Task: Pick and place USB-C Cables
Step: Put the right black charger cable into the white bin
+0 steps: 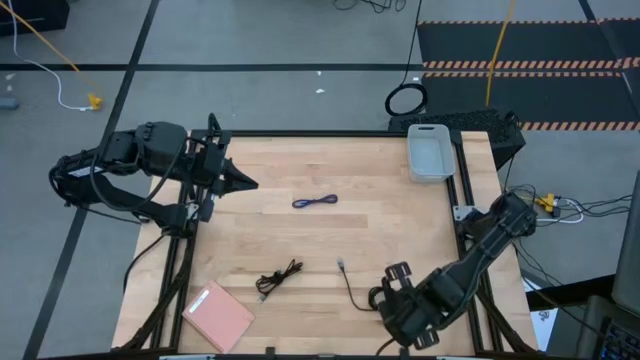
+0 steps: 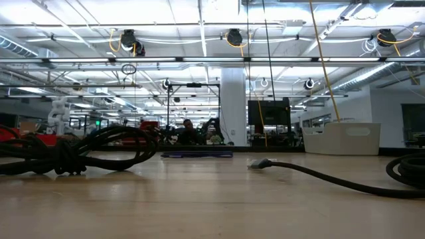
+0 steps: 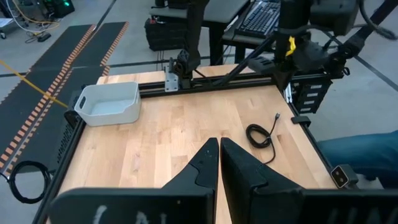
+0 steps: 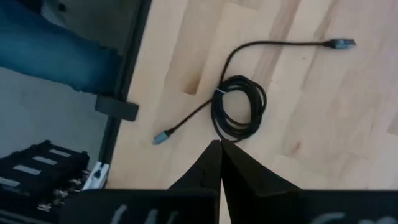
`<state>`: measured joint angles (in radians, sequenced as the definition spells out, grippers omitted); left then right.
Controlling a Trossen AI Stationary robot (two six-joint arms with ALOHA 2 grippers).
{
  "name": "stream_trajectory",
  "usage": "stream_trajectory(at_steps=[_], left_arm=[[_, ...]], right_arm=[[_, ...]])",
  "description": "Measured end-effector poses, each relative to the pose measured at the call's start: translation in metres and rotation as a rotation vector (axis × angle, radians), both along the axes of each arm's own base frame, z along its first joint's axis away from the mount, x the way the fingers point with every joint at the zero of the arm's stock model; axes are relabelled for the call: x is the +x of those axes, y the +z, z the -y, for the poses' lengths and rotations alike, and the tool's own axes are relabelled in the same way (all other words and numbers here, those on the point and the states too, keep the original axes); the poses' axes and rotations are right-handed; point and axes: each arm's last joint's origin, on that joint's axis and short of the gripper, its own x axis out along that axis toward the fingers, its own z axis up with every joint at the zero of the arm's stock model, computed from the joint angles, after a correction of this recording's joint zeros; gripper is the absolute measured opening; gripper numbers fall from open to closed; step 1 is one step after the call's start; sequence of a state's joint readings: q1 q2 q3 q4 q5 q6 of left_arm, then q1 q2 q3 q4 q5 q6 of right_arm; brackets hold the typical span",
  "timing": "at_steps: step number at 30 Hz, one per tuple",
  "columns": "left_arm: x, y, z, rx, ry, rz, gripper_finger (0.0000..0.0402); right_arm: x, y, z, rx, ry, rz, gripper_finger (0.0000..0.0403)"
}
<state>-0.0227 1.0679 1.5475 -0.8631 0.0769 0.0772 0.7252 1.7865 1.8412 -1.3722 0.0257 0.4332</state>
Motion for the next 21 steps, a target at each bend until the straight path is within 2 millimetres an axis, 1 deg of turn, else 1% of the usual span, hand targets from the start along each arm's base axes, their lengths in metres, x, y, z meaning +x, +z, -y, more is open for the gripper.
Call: stream_trajectory(at_steps=[4, 8, 15, 21], left_arm=[[0.000, 0.000, 0.000, 0.000, 0.000, 0.000, 0.0021], [0.000, 0.000, 0.000, 0.000, 0.000, 0.000, 0.0021], [0.000, 0.000, 0.000, 0.003, -0.001, 0.000, 0.0021], [0.000, 0.000, 0.000, 0.004, -0.002, -0.001, 0.0021]], right_arm=[[0.009, -0.017, -0.009, -0.018, -0.005, -0.029, 0.0000], [0.022, -0.038, -0.016, -0.052, -0.010, -0.066, 0.0009], [0.047, -0.076, -0.017, -0.103, -0.046, -0.127, 0.0047], [0.058, -0.096, -0.015, -0.134, -0.069, -0.167, 0.0082]])
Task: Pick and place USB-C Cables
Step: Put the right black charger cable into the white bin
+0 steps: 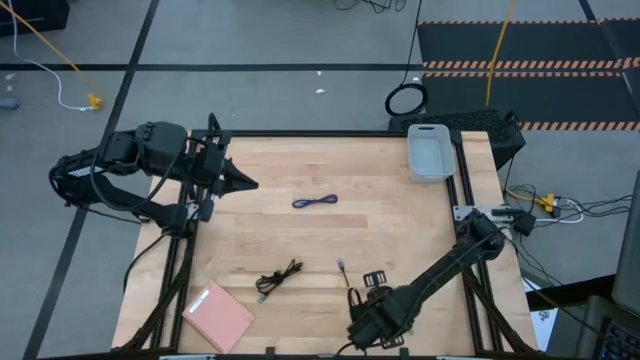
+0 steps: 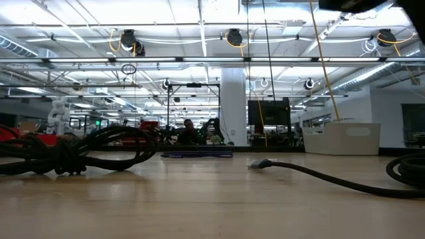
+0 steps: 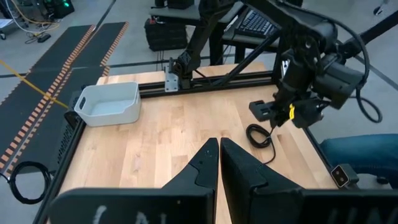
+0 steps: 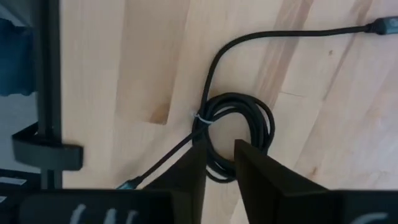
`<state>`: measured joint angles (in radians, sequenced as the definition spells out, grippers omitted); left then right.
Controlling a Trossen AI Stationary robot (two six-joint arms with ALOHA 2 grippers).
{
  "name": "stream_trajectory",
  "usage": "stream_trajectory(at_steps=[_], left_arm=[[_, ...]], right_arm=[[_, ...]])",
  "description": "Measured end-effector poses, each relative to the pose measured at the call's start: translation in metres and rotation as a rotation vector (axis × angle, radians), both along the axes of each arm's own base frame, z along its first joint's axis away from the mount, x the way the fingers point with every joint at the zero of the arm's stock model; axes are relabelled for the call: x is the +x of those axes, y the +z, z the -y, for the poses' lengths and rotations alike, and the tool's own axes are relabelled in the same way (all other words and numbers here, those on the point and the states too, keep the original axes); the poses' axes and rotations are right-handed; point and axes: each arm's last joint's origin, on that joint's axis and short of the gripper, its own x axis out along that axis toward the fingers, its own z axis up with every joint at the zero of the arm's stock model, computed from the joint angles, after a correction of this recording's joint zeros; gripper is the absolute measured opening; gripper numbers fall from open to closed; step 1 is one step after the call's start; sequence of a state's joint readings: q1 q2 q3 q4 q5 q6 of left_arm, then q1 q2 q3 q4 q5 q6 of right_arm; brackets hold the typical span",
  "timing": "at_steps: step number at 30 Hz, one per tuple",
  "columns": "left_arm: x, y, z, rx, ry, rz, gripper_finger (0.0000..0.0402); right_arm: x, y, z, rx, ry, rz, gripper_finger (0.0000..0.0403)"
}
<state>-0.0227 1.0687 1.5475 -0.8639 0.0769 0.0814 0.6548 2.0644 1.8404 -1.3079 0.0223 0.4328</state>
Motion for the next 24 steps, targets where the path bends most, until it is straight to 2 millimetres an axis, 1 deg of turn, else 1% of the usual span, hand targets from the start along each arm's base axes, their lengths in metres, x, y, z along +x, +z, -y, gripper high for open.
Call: stream_trajectory(at_steps=[11, 17, 24], left_arm=[[0.000, -0.001, 0.000, 0.001, -0.001, -0.010, 0.0021], [0.000, -0.001, 0.000, 0.013, -0.006, -0.009, 0.0021], [0.000, -0.001, 0.000, 0.017, -0.007, -0.007, 0.0021]], right_arm=[[0.000, -0.035, 0.000, 0.012, -0.049, 0.018, 0.0134], [-0.004, -0.049, 0.003, -0.002, -0.114, 0.003, 0.0150], [-0.006, -0.064, 0.002, 0.059, -0.169, -0.005, 0.0167]])
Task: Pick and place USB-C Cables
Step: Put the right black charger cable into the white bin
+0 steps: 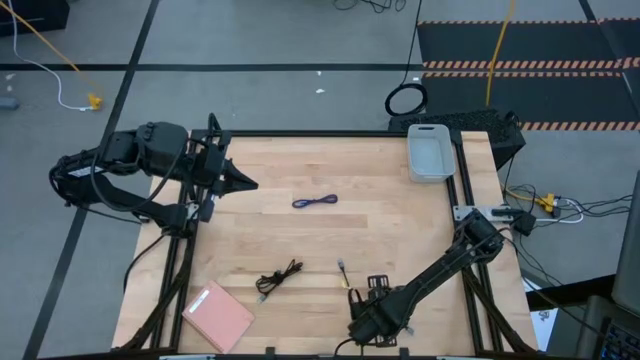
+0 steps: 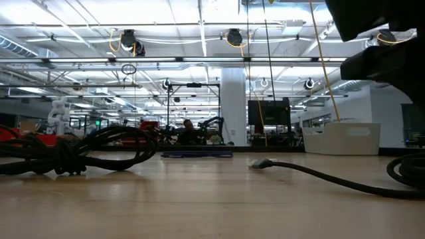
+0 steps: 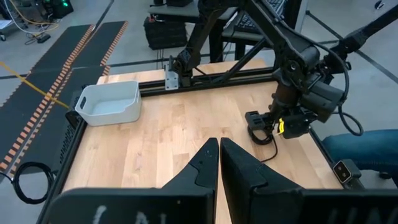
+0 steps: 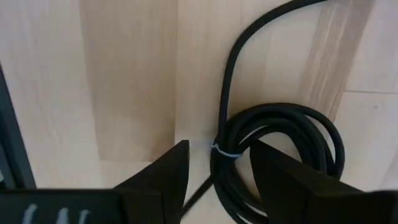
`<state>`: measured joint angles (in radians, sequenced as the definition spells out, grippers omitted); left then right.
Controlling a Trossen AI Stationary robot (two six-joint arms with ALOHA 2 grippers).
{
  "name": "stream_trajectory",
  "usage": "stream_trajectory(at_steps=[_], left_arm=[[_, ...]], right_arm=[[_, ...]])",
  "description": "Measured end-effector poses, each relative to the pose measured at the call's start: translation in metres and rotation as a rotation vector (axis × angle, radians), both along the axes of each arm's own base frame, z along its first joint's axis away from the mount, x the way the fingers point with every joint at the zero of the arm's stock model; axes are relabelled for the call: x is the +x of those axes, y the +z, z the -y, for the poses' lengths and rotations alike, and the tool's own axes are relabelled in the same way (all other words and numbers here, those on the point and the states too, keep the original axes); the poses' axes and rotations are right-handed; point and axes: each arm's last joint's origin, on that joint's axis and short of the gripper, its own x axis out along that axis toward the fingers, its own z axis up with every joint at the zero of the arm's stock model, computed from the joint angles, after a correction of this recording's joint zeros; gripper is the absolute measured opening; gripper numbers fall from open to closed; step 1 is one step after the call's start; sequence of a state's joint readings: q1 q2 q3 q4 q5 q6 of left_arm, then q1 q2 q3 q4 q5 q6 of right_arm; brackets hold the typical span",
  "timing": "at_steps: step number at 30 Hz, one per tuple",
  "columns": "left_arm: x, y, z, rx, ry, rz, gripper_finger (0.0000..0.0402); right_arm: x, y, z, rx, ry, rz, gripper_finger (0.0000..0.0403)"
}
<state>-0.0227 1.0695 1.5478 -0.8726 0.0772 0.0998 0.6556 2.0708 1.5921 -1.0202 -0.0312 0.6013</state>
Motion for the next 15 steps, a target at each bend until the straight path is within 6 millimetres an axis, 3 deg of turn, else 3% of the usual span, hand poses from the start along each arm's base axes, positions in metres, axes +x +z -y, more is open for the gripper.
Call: stream_trajectory(at_steps=[6, 15], left_arm=[[0.0001, -0.0001, 0.0000, 0.000, 0.000, 0.000, 0.0021], [0.0001, 0.0000, 0.0000, 0.001, 0.000, 0.001, 0.0021]], right_arm=[[-0.0031, -0.0114, 0.0024, 0.000, -0.009, -0.002, 0.0174], [-0.0045, -0.0075, 0.0028, -0.004, -0.017, 0.007, 0.0175]])
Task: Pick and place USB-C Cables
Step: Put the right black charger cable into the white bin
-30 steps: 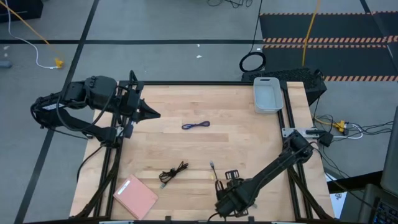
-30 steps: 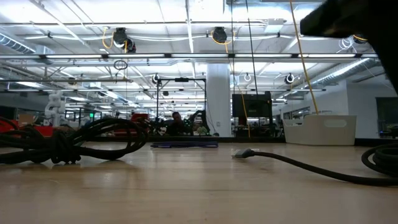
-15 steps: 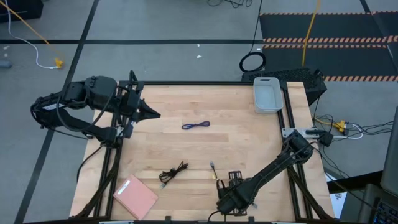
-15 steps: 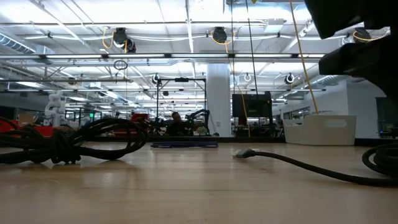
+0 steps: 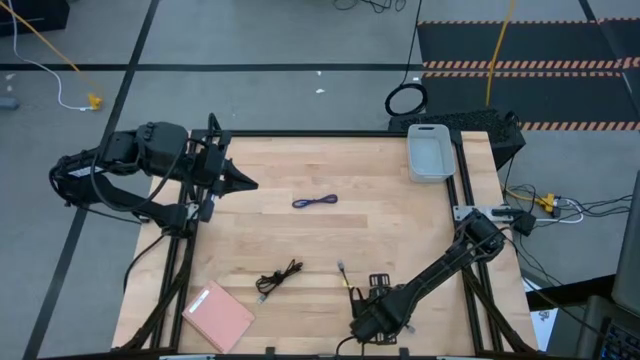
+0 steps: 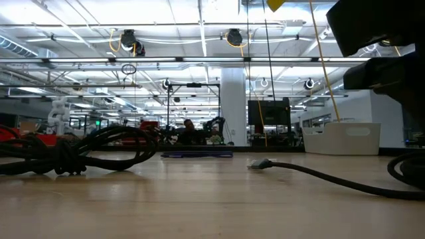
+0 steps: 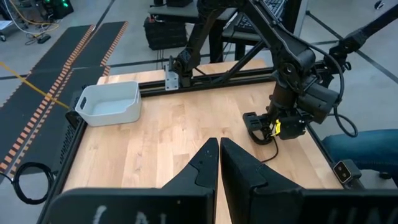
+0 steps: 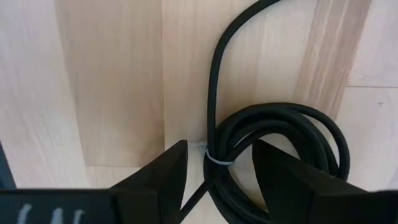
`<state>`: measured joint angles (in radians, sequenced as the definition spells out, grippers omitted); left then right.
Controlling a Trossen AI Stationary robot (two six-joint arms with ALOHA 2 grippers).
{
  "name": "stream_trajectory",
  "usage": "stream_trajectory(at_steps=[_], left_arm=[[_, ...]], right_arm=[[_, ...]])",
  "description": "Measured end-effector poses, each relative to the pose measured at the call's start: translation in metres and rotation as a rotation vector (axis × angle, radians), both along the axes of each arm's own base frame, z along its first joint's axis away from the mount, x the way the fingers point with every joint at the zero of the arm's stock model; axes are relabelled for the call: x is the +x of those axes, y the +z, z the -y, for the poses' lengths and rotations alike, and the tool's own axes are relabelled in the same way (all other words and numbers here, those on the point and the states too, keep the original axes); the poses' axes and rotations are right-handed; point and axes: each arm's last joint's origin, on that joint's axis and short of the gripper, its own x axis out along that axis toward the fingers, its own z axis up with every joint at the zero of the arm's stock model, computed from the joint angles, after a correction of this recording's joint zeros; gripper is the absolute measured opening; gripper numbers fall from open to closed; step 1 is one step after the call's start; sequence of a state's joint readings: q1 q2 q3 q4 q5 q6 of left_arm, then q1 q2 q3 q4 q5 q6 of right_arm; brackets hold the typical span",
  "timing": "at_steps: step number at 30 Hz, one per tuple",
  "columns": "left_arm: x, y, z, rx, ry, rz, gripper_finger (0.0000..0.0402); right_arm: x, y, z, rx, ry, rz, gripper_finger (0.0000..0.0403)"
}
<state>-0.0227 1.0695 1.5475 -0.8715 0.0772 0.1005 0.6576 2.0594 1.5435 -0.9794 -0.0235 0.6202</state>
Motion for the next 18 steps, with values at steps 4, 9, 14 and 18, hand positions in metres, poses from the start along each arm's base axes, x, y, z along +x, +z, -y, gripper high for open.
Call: stream_trajectory(at_steps=[4, 9, 14, 18], left_arm=[[0.000, 0.000, 0.000, 0.000, 0.000, 0.000, 0.0021], [0.000, 0.000, 0.000, 0.000, 0.000, 0.000, 0.0021], [0.000, 0.000, 0.000, 0.001, 0.000, 0.000, 0.0021], [0.000, 0.000, 0.000, 0.001, -0.001, 0.000, 0.0021]], right_arm=[[0.000, -0.001, -0.002, 0.010, 0.022, 0.013, 0.0173], [-0.003, -0.010, -0.001, 0.026, 0.018, 0.028, 0.0149], [-0.006, -0.016, 0.001, 0.040, 0.044, 0.013, 0.0105], [-0.005, -0.011, 0.004, 0.047, 0.052, 0.024, 0.0059]])
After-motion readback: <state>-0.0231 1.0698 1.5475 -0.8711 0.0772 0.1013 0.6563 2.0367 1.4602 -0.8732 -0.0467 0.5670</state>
